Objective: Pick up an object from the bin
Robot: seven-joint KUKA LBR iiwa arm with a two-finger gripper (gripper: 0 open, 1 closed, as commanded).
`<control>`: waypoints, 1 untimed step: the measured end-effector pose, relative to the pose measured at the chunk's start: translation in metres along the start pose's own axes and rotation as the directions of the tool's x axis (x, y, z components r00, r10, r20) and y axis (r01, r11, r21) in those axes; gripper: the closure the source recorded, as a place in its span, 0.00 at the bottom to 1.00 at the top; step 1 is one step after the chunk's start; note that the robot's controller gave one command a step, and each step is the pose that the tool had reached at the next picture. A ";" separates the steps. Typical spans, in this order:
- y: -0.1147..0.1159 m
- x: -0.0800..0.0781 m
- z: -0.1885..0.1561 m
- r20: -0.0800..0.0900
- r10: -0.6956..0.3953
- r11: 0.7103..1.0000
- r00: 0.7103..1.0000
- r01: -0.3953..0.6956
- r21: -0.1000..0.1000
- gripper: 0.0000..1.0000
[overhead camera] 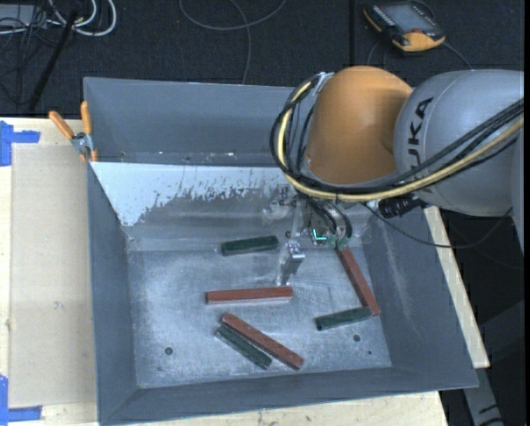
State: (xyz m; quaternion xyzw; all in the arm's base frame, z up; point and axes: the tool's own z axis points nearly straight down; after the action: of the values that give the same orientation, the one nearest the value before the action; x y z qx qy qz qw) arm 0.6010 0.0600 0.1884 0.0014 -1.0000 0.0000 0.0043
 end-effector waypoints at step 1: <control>0.000 -0.001 -0.005 0.008 0.001 1.000 1.000 -0.001 0.000 0.00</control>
Offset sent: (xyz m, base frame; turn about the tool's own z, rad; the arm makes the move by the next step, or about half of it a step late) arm -0.0609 -0.0283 -0.1184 0.0316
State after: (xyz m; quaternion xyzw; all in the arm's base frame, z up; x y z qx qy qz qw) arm 0.6025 0.0597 0.1932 0.0009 -1.0000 -0.0003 0.0003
